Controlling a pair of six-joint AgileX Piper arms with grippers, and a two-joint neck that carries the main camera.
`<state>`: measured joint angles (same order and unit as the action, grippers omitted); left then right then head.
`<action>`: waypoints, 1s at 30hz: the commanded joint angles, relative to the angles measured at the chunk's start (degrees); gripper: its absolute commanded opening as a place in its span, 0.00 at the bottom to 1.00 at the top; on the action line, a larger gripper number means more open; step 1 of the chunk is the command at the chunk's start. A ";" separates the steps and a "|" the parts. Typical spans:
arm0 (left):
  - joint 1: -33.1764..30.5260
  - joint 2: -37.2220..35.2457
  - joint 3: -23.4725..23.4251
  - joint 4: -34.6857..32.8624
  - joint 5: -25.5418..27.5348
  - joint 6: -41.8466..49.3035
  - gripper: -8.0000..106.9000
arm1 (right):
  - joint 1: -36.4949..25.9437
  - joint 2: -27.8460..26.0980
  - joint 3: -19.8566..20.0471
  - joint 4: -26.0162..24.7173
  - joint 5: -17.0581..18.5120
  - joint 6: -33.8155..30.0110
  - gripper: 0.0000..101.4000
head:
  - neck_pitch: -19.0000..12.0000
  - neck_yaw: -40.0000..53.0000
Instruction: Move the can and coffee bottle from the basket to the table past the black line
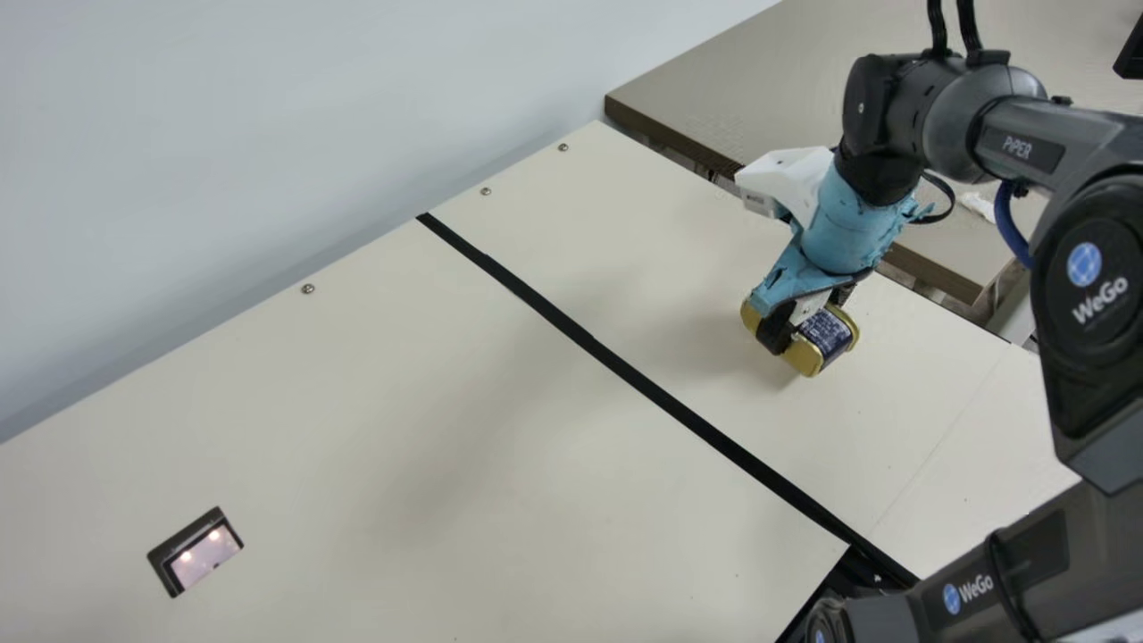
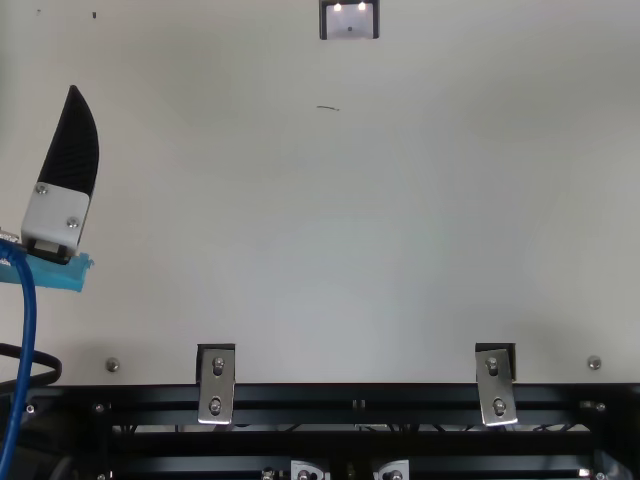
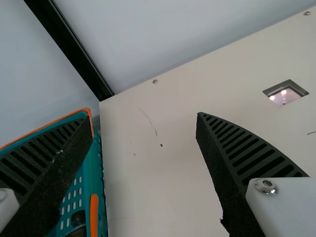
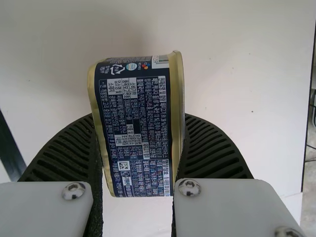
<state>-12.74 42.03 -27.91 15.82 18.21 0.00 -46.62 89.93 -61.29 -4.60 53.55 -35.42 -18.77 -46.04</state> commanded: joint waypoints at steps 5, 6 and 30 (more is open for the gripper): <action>0.00 0.00 0.00 0.00 0.00 0.00 0.85 | -0.96 0.98 1.44 1.33 -3.83 -1.43 0.00 | -1.61 -1.72; 0.00 0.00 0.00 0.00 0.00 0.00 0.85 | -1.00 1.12 1.71 1.50 -4.28 -1.56 0.00 | -1.61 -1.72; 0.00 0.00 0.00 0.00 0.00 0.00 0.85 | 4.66 -7.89 -0.34 8.48 -3.82 -2.25 1.00 | -1.61 -1.72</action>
<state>-12.74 42.03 -27.91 15.82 18.21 0.00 -42.54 83.09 -61.03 2.98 49.43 -37.54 -18.77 -46.33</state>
